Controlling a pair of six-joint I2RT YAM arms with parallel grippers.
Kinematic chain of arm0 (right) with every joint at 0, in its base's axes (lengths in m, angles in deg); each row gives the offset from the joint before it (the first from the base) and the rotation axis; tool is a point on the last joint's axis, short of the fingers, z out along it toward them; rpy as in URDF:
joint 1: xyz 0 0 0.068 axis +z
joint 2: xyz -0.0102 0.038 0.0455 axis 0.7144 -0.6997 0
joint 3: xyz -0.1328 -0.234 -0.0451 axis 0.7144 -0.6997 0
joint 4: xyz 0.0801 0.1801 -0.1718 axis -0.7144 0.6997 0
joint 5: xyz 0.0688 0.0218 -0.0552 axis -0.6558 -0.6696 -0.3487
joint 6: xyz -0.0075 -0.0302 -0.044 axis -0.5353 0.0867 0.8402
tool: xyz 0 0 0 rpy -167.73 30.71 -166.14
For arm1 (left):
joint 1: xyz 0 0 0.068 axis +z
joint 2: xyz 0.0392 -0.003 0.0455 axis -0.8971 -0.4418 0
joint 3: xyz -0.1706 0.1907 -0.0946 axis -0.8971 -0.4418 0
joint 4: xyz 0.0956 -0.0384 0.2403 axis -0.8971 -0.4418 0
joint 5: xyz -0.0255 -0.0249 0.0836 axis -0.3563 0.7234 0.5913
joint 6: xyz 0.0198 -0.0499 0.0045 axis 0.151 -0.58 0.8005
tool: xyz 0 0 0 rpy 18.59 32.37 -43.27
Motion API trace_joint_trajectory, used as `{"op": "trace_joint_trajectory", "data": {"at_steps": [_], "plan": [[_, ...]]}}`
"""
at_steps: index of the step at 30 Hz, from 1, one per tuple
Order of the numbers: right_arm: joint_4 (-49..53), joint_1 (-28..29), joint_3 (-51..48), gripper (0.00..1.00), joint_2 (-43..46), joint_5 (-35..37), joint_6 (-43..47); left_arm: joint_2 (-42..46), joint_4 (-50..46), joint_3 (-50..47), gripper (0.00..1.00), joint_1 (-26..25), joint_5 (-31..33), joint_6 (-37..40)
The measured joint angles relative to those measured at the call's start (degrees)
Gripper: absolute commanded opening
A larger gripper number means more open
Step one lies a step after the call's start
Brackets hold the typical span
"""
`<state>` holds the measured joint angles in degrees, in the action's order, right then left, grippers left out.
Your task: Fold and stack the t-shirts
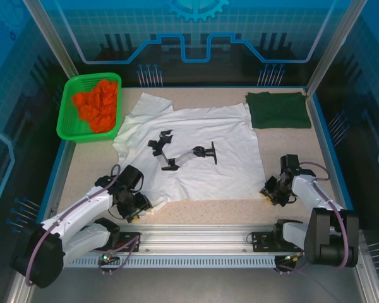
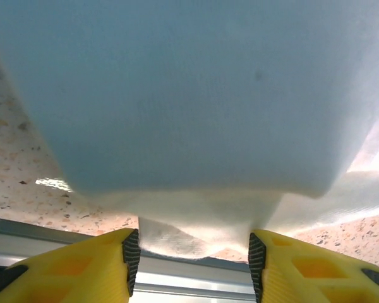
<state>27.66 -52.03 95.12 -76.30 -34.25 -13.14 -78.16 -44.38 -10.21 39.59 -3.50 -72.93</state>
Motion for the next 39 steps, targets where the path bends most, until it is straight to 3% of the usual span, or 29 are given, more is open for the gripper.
{"op": "trace_joint_trajectory", "data": {"at_steps": [5,12,15,28,39], "plan": [[0.0,0.0,0.0,0.22,0.0,0.0,0.2,-1.0,2.0,0.2,0.41,0.0,1.3,-0.6],[-0.2,0.0,0.0,0.08,0.0,0.0,1.2,-0.9,2.6,0.3,0.00,0.0,4.0,-2.2],[0.0,0.0,0.4,0.00,0.0,0.0,1.4,-0.1,0.0,1.1,0.00,0.0,5.7,-2.6],[3.6,0.0,4.0,0.00,2.8,1.6,1.9,8.8,-20.9,10.7,0.00,0.0,9.7,-5.6],[9.0,0.0,7.5,0.00,6.1,2.7,1.9,5.3,-27.5,17.2,0.00,2.1,8.9,-3.4]]}}
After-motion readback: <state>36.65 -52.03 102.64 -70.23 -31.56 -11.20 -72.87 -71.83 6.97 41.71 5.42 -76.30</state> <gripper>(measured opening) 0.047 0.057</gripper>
